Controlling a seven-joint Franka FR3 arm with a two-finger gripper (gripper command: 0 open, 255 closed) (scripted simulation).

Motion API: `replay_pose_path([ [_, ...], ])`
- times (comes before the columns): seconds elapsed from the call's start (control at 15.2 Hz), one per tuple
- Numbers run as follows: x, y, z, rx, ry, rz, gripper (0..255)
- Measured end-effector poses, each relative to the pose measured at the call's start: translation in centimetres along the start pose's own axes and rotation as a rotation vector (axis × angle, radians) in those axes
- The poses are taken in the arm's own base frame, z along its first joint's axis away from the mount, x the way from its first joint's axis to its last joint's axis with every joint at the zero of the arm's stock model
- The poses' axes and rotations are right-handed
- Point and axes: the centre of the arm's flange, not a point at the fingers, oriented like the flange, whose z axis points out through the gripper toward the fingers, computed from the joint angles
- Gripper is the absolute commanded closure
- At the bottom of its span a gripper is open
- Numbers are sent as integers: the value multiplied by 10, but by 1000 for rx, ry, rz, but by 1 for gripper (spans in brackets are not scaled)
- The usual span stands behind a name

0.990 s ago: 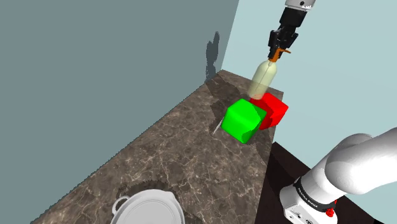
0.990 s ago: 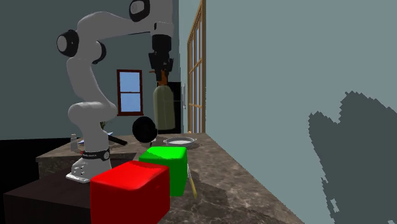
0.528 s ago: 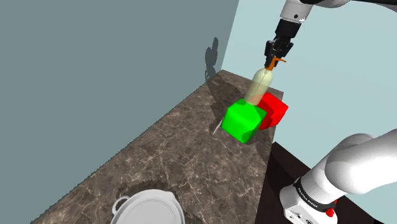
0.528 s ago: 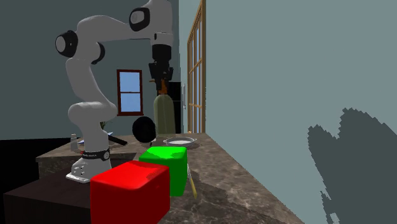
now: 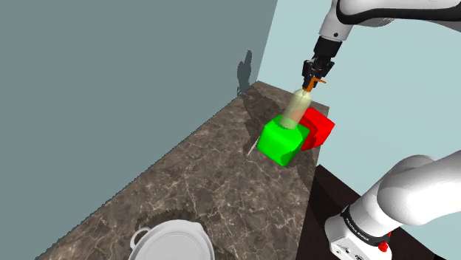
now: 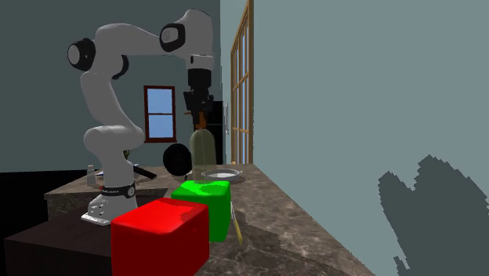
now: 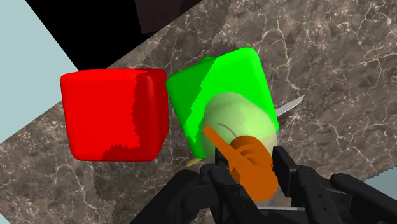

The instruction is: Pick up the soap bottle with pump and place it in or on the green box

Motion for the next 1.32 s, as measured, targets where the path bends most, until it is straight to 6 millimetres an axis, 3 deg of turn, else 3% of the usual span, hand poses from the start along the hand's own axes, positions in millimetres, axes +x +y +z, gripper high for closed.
replay_pose_path([
  [0.2, 0, 1, 11, 0, 0, 0, 255],
  [0.53, 0, 1, 13, 0, 0, 0, 255],
  [0.59, 0, 1, 13, 0, 0, 0, 0],
  [0.99, 0, 1, 13, 0, 1, 0, 0],
  [1.32, -1, 0, -30, 0, 2, 0, 0],
])
